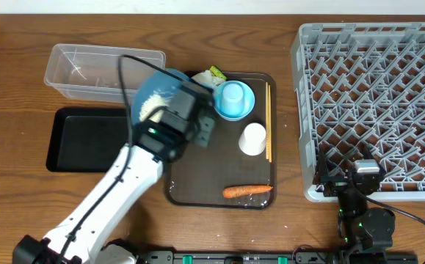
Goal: Sort waste into correct bins and load items into the dishwasher rack
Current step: 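Lift the blue bowl and carry it left over the black tray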
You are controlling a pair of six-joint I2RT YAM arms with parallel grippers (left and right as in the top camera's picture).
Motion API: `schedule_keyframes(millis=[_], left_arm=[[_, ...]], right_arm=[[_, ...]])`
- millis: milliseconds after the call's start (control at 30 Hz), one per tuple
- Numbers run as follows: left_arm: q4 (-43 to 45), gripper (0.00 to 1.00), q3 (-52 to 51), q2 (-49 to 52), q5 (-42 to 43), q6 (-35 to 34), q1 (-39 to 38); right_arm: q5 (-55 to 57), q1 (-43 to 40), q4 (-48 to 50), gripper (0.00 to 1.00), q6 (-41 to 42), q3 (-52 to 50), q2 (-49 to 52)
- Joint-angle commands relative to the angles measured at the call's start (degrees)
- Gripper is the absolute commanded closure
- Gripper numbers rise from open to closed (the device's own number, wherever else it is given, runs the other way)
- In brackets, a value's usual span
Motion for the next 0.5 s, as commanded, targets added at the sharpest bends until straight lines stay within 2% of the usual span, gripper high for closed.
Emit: schedule_keyframes(millis=[0,200,333,467], left_arm=[[1.7,0.94,1.8,-1.2,5.2,1.0,5.2],[3.1,0.94,1.8,-1.1,11.5,0.8,13.7],[4.5,0.94,1.8,-1.1,18.9,0.3,18.9],[5.0,0.94,1.8,-1.1,25.4,-3.2,23.8]], right_arm=[[0.2,-0.6,-0.2,0.01,0.8,-0.1,-0.1],[0.2,-0.6,-0.2,0.01,0.8,-0.1,-0.1],[0.2,-0.6,-0.2,0.01,0.8,-0.1,-0.1],[0.2,-0.6,-0.2,0.01,0.8,-0.1,-0.1]])
